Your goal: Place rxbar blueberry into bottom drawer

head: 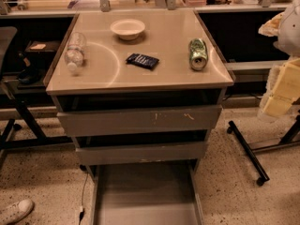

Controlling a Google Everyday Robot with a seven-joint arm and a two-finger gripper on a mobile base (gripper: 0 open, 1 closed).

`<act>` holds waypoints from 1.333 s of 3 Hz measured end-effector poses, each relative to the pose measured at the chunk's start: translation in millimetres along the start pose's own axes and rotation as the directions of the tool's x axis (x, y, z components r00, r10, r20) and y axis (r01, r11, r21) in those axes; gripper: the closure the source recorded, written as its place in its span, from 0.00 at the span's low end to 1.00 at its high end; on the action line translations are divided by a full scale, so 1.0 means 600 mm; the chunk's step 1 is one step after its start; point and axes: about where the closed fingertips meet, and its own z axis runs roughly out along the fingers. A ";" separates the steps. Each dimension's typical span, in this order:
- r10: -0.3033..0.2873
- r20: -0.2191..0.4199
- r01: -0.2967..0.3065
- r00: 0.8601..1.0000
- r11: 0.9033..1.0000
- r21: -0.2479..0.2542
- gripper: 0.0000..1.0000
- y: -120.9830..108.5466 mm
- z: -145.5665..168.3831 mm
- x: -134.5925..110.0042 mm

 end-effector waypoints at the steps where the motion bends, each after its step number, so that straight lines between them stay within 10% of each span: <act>1: -0.003 0.006 0.003 1.000 1.000 0.003 0.00 -0.007 0.002 -0.015; 3: -0.088 0.011 0.089 0.996 0.996 -0.023 0.00 -0.047 0.047 -0.145; 4: -0.088 0.011 0.089 0.996 0.996 -0.023 0.00 -0.047 0.047 -0.146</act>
Offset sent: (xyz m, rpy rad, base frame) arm 0.0590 0.0810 -0.0035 -0.0216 0.0247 0.0925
